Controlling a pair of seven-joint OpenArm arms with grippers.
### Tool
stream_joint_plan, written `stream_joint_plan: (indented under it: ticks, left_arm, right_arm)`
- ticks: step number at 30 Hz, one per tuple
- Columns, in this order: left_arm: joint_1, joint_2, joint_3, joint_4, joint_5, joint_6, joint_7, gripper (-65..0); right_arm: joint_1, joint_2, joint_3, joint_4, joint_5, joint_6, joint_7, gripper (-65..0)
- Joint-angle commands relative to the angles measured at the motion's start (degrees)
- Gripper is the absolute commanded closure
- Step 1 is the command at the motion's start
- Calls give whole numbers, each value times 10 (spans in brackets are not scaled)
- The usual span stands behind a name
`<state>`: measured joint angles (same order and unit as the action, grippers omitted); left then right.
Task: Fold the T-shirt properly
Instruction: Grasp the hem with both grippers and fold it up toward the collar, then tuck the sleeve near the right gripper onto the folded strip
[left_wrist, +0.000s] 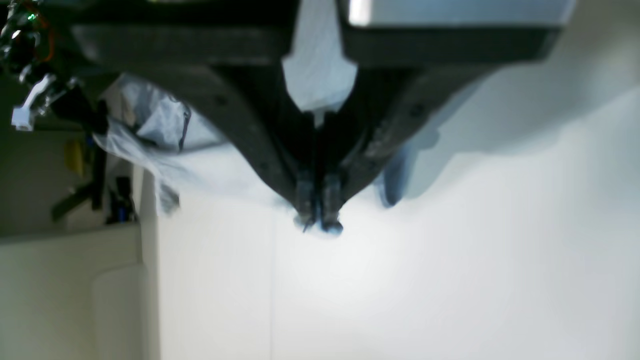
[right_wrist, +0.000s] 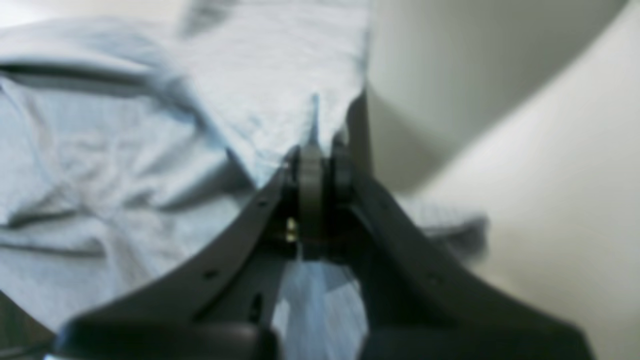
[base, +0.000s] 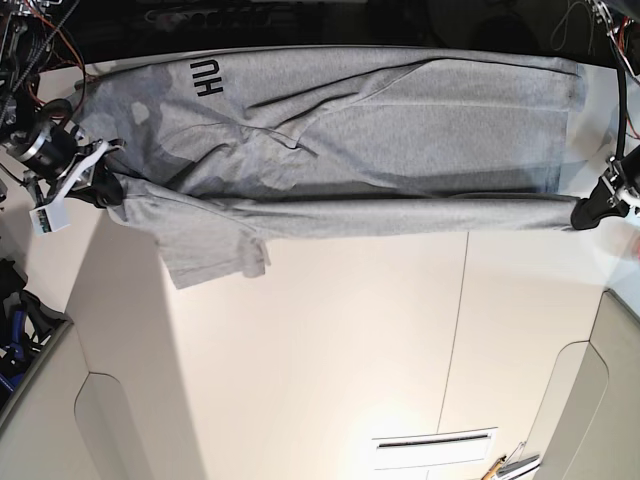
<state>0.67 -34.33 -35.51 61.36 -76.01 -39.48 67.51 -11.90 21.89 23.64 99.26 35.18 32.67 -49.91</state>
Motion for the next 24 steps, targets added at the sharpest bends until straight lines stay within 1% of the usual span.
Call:
stream_joint_plan:
  ticks: [1, 3, 7, 11, 13, 14, 16, 17, 18, 19, 22, 24]
  left_arm:
    - [7, -17, -14, 21, -16, -5, -6, 0]
    - [35, -17, -31, 43, -20, -5, 5, 0]
    - [83, -17, -53, 78, -38, -5, 18, 0]
    - [113, -17, -53, 91, -41, -5, 21, 0]
    - [122, -17, -53, 91, -60, -5, 36, 0]
    - [127, -17, -53, 91, -71, -5, 42, -26]
    - [129, -17, -53, 91, -88, -5, 51, -186]
    - [128, -17, -54, 91, -89, -5, 52, -240]
    - [128, -17, -54, 92, -90, -5, 52, -262]
    - [128, -17, -54, 93, -90, -5, 52, -263]
    - [128, -17, -54, 95, -90, -5, 52, -263]
    - [128, -17, -54, 98, -90, -5, 52, -263]
  right_arm:
    - [-1, 10, 16, 11, 9, 1, 4, 0]
    - [-10, 10, 36, 11, 10, 1, -7, 0]
    - [-27, 10, 68, 11, 39, 1, -14, 0]
    - [-32, 9, 74, 11, 43, 1, -25, 0]
    - [-32, 9, 74, 11, 43, 1, -29, 0]
    - [-32, 9, 74, 11, 43, 1, -29, 0]
    - [-31, 9, 74, 11, 43, 1, -28, -163]
    - [-29, 10, 74, 12, 45, 1, -28, -225]
    - [-28, 10, 75, 13, 45, 1, -25, -262]
    - [-27, 10, 75, 17, 45, 1, -23, -272]
    - [-21, 9, 77, 43, 44, 1, -21, -272]
    - [-10, 9, 78, 60, 42, 1, -8, -272]
